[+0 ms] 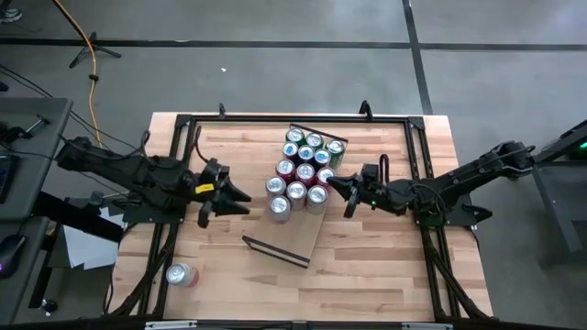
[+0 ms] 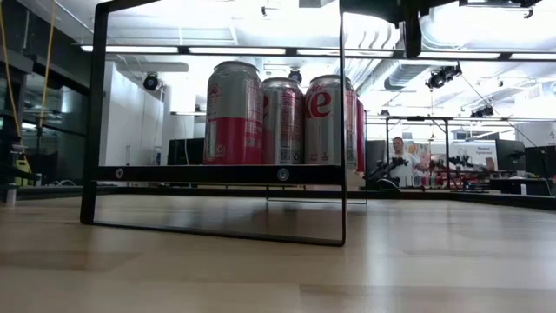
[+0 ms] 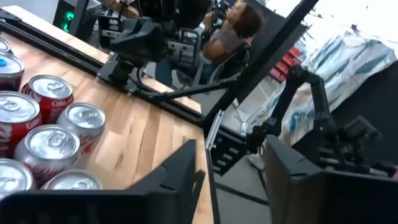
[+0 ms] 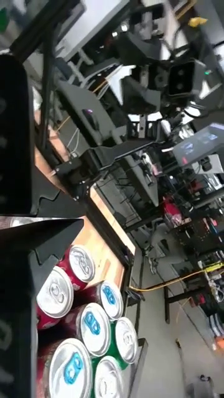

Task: Place canned beverage on shelf
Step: Put the white and pink soda can on the shelf aligned with the other white and pink soda can

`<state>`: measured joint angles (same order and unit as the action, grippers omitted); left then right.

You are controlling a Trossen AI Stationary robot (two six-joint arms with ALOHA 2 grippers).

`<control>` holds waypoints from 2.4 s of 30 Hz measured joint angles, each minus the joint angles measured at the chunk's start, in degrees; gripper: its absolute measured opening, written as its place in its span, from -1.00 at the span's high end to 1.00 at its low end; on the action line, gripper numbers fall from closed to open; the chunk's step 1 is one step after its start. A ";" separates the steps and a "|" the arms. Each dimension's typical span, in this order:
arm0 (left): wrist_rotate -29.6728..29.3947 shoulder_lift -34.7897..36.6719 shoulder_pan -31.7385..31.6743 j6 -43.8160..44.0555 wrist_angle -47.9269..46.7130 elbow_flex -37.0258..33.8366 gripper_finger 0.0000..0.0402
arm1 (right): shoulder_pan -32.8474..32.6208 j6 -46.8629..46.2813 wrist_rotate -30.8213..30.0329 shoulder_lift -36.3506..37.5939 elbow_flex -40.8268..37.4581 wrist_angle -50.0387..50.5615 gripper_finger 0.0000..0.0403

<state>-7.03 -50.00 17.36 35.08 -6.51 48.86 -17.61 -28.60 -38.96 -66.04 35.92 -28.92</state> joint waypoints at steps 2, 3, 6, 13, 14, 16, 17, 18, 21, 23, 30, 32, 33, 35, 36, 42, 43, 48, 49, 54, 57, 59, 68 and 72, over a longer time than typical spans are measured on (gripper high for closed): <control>0.51 1.25 -0.08 -1.80 -1.93 0.00 0.33 | 0.00 -1.53 -0.45 0.00 0.01 -0.25 1.00; 0.59 1.72 -0.08 -3.45 -2.62 0.00 0.25 | 0.00 -2.62 -0.87 0.00 0.01 -0.22 1.00; 0.55 2.34 -0.58 -8.21 -3.03 0.00 0.01 | 0.00 -4.75 -2.06 0.00 0.01 -0.14 1.00; 5.45 1.98 -4.05 -9.76 -2.76 0.19 -0.41 | 0.00 -5.91 -5.91 0.00 0.01 -0.06 1.00; 6.31 1.95 -4.38 -9.27 -3.46 0.63 -0.44 | 0.00 -5.91 -5.94 0.00 0.01 -0.05 1.00; 6.88 1.95 -4.65 -8.61 -4.21 2.38 -0.48 | 0.00 -5.91 -5.92 0.00 0.01 0.14 1.00; 6.72 1.94 -4.64 -8.60 -5.08 3.71 -0.49 | 0.00 -5.91 -5.85 0.00 0.01 0.43 1.00; 6.41 1.56 -4.53 -8.58 -6.83 5.25 -0.49 | 0.00 -5.91 -5.76 0.00 0.01 0.54 1.00; 5.50 -1.00 -2.88 -6.69 -16.15 11.43 -0.49 | 0.00 -5.68 -5.22 0.00 0.01 0.73 1.00; 4.18 -3.96 -0.40 -4.70 -24.78 16.19 -0.49 | 0.00 -4.83 -4.77 0.00 0.01 1.40 1.00; 3.86 -17.27 15.24 16.34 -58.90 27.92 -0.49 | 0.00 -3.99 -2.05 0.02 0.01 7.05 1.00; 5.05 -20.34 21.19 24.46 -65.73 27.98 -0.49 | 0.00 -3.98 -1.45 0.02 0.01 8.94 1.00; 5.29 -21.74 24.42 28.46 -67.36 27.80 -0.49 | 0.00 -3.99 -1.05 0.02 0.01 9.76 1.00; 5.20 -24.35 30.69 35.47 -68.42 27.42 -0.49 | 0.00 -4.00 0.14 0.02 0.01 10.89 1.00; 4.80 -25.43 33.42 38.69 -68.35 27.34 -0.49 | 0.00 -3.97 0.31 0.02 0.01 11.61 1.00; 0.18 -30.67 46.13 50.94 -69.96 27.34 -0.49 | 0.12 -3.98 0.12 0.02 0.01 14.77 1.00; -0.10 -31.47 47.76 51.65 -70.63 27.34 -0.49 | 0.26 -4.01 0.10 0.02 0.01 15.36 1.00; -0.25 -35.39 53.54 50.63 -73.70 27.32 -0.49 | 0.39 -3.96 0.01 0.02 0.01 16.82 1.00; -0.57 -36.08 54.16 49.97 -73.98 27.30 -0.49 | 0.38 -3.97 0.00 0.02 0.01 17.18 1.00; -2.56 -38.40 55.13 47.24 -73.87 26.20 -0.49 | 0.39 -3.96 -0.02 0.02 0.01 17.91 1.00; -2.58 -38.53 55.09 47.32 -73.51 24.07 -0.49 | 0.37 -3.96 -0.49 0.02 0.01 18.31 1.00; -2.56 -38.37 55.09 47.34 -72.44 22.73 -0.49 | 0.37 -3.96 -0.50 0.02 0.01 18.51 1.00; -2.00 -37.83 55.05 47.27 -63.59 17.28 -0.48 | 0.37 -5.01 -0.53 0.02 0.01 18.80 1.00; -1.90 -37.83 55.05 47.60 -61.75 15.06 -0.48 | 0.38 -5.02 -0.55 0.02 0.01 18.87 1.00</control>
<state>-8.93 -87.83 72.40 82.68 -68.26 63.92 -17.23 -33.62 -39.50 -66.02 35.92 -10.06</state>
